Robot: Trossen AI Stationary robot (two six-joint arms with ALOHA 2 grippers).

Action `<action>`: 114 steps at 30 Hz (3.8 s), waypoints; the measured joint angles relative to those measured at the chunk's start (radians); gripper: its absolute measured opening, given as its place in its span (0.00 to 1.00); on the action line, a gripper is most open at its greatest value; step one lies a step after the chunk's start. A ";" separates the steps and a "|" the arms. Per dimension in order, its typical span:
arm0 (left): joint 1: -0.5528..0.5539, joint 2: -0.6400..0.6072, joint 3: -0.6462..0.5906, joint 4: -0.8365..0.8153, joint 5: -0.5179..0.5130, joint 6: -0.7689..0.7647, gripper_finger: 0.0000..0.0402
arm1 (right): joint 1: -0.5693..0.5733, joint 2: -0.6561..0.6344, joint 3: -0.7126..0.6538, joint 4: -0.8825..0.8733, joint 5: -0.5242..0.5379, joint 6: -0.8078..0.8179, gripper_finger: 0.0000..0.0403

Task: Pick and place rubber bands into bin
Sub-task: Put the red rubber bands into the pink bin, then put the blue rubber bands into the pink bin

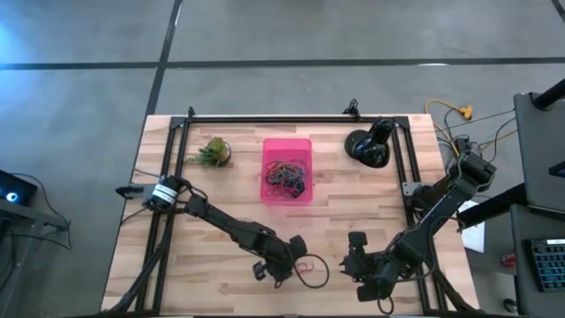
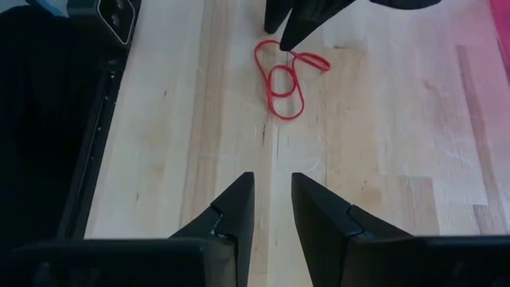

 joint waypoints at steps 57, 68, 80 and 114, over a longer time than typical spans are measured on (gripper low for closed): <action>0.001 -0.145 0.163 -0.357 -0.483 -0.128 0.00 | 0.012 0.000 -0.028 0.023 0.032 0.003 0.19; 0.042 -0.313 0.165 -0.355 -0.646 -0.078 0.00 | 0.028 0.000 -0.059 0.059 0.048 0.001 0.17; 0.253 -0.417 0.166 -0.346 -0.635 -0.030 0.00 | 0.028 0.000 -0.068 0.070 0.048 0.001 0.17; 0.631 -0.375 0.116 -0.519 -0.236 -0.327 0.35 | 0.035 0.000 -0.084 0.081 0.038 0.029 0.19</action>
